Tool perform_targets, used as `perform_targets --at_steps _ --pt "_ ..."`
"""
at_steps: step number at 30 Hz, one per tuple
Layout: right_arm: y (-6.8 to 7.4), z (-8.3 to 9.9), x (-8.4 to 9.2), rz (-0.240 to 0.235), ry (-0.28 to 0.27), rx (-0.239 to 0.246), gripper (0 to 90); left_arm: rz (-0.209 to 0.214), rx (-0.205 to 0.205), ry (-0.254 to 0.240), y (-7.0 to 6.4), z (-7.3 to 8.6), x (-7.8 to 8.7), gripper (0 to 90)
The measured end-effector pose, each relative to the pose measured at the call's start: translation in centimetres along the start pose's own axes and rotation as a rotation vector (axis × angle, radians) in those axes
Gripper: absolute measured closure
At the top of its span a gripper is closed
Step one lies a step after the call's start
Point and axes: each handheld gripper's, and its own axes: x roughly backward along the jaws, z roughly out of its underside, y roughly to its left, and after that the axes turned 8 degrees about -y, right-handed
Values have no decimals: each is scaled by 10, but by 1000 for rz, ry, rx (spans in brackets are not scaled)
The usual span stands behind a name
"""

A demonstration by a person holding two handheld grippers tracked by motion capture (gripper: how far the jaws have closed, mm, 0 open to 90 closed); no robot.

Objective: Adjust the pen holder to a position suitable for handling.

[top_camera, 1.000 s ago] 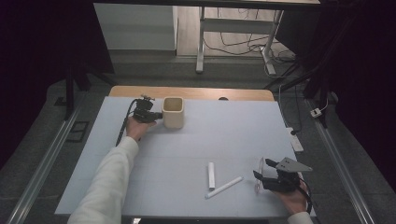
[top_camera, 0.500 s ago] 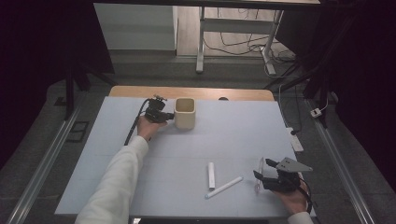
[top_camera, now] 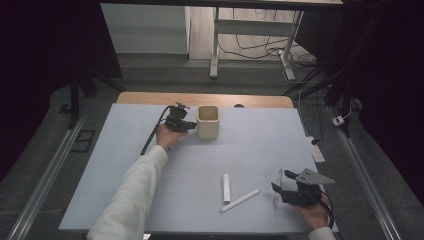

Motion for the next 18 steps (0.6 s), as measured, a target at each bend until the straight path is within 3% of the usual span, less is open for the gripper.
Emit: perform_targets --at_steps 18 --pt "0 0 -1 -2 -2 -2 286 -17 -13 17 -3 -6 -6 893"
